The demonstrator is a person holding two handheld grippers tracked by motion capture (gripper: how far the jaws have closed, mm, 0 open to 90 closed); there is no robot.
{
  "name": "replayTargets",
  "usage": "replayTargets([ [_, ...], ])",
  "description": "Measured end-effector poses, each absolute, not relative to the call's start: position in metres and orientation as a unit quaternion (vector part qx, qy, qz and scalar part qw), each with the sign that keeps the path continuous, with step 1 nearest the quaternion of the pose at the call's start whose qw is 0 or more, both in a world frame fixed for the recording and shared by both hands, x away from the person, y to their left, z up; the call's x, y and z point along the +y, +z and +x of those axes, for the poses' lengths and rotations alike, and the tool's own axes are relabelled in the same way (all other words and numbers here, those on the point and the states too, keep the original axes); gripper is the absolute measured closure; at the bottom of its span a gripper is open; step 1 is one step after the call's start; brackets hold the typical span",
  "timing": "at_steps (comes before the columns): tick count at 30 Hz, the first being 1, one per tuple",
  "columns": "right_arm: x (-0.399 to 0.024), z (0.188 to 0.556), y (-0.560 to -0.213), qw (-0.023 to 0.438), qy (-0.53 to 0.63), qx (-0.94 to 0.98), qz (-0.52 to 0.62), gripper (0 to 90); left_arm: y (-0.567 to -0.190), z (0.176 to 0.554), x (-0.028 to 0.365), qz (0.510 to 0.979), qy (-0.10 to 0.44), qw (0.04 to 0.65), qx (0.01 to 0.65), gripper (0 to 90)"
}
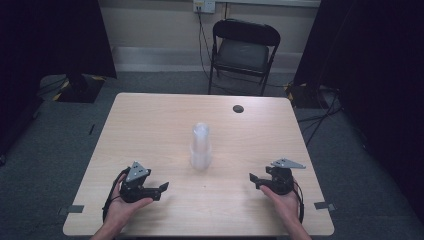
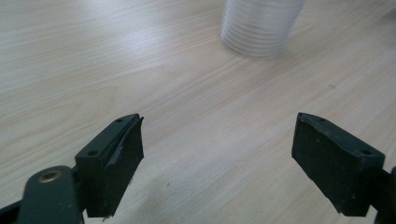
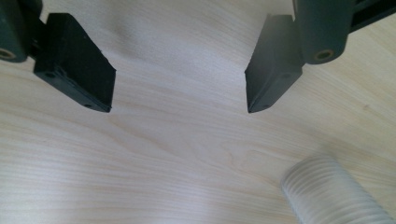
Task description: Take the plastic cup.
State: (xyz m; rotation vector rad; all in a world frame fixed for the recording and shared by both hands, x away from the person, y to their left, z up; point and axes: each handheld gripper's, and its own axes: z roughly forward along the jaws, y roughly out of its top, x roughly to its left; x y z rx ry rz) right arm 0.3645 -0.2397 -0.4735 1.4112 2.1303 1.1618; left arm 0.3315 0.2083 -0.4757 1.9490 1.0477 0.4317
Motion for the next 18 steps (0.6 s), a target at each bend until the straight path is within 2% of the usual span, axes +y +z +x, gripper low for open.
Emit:
replayTargets([
  [4,-0.24,0.363,-0.472,0.166,0.421,0.746,0.489,26.9,-0.475,0.331,0.206,0.785,0.169,0.429,0.415,16.4],
  [7,-0.237,0.362,-0.47,0.175,0.42,0.75,0.48,23.1,-0.476,0.331,0.205,0.787,0.163,0.429,0.413,16.8],
  [18,-0.228,0.361,-0.465,0.163,0.449,0.758,0.445,23.4,-0.474,0.333,0.201,0.791,0.159,0.429,0.406,17.2],
])
